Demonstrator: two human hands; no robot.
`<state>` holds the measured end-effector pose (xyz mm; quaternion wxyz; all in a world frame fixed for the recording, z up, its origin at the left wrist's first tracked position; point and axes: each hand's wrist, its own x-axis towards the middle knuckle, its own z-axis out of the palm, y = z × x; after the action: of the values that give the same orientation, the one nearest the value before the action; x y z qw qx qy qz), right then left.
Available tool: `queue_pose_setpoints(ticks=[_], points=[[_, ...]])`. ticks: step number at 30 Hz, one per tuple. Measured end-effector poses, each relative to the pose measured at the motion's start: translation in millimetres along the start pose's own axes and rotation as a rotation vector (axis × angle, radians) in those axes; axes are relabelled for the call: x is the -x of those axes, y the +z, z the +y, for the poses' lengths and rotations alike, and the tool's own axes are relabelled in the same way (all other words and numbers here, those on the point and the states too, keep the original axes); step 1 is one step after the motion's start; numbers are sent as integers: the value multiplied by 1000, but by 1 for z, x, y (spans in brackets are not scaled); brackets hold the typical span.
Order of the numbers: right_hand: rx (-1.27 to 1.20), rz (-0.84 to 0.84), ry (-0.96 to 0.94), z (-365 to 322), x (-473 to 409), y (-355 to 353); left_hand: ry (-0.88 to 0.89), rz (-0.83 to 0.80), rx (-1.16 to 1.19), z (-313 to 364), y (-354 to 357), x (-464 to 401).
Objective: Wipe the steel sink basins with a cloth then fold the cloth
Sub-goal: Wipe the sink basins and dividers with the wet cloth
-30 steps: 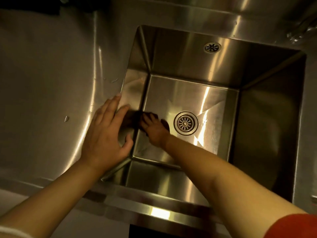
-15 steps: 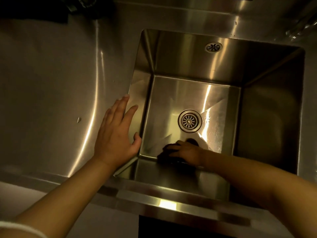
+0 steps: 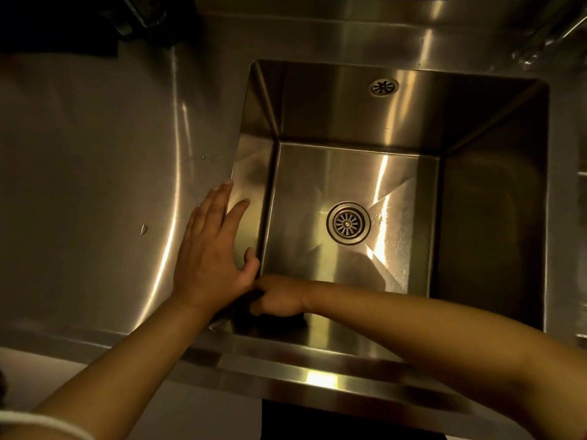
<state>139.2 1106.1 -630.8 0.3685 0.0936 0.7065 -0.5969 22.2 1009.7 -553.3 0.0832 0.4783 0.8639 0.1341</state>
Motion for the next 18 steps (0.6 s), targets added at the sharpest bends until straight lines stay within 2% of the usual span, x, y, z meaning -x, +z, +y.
queue_pose_setpoints(ticks=[7, 15, 18], points=[[33, -13, -16, 22, 73, -3, -7, -6, 9, -2, 2, 1], [43, -38, 494, 104, 120, -29, -37, -62, 9, 0, -2, 2], [27, -44, 622, 132, 121, -35, -34, -61, 16, -2, 0, 2]])
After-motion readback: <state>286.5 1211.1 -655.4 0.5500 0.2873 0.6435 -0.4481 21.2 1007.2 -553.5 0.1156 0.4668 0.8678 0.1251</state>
